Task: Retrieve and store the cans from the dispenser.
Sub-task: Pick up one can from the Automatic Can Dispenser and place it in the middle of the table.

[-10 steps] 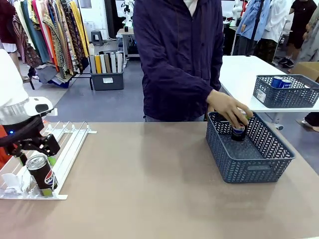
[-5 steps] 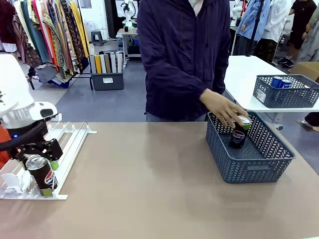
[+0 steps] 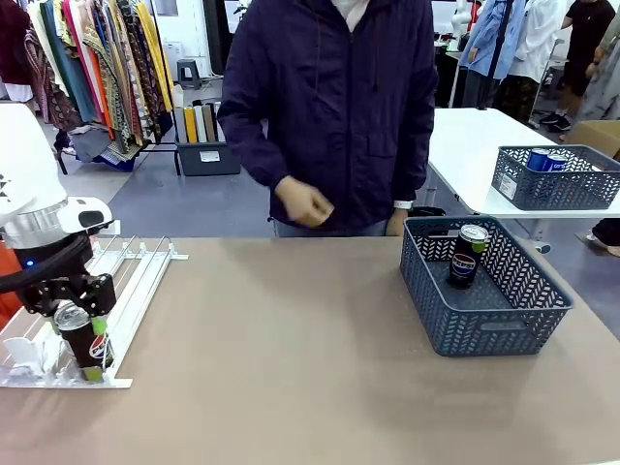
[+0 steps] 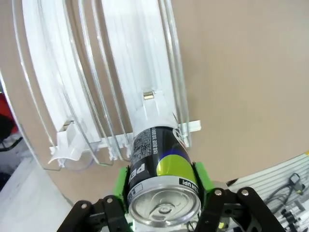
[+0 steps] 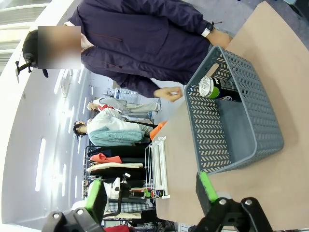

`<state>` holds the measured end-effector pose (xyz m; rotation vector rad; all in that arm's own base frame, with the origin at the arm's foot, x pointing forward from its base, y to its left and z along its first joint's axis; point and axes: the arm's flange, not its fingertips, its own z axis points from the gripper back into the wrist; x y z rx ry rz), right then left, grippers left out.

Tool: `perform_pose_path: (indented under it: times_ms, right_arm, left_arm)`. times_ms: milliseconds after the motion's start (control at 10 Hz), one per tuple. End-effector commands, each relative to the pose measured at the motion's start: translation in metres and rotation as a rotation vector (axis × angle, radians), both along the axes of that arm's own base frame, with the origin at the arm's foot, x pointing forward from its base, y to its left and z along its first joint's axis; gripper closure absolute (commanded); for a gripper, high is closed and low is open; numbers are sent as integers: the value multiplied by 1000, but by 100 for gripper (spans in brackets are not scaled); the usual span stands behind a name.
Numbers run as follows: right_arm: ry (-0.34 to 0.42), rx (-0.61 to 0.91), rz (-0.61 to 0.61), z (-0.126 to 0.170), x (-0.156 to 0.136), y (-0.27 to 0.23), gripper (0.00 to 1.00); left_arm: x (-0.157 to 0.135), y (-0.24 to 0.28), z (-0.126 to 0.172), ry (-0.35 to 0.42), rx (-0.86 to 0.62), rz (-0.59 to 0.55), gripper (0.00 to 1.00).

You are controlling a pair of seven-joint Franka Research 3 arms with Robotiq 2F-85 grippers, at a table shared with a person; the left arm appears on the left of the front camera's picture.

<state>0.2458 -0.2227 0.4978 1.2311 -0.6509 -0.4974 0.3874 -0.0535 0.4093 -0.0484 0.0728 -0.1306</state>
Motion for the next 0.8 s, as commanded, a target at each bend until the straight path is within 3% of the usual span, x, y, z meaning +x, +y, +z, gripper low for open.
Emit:
perform_pose_path:
  times_ms: [0,300,500,700]
  right_arm:
    - [-42,6,-2,1,3,1,0]
    - [-42,6,-2,1,3,1,0]
    - [-42,6,-2,1,3,1,0]
    - [-42,6,-2,1,3,1,0]
  left_arm:
    - [-1,-3,5,-10,34,15,100]
    - [0,1,14,-42,51,25,100]
    - [-1,1,57,-146,48,17,100]
    - [-15,-5,134,-290,80,-7,100]
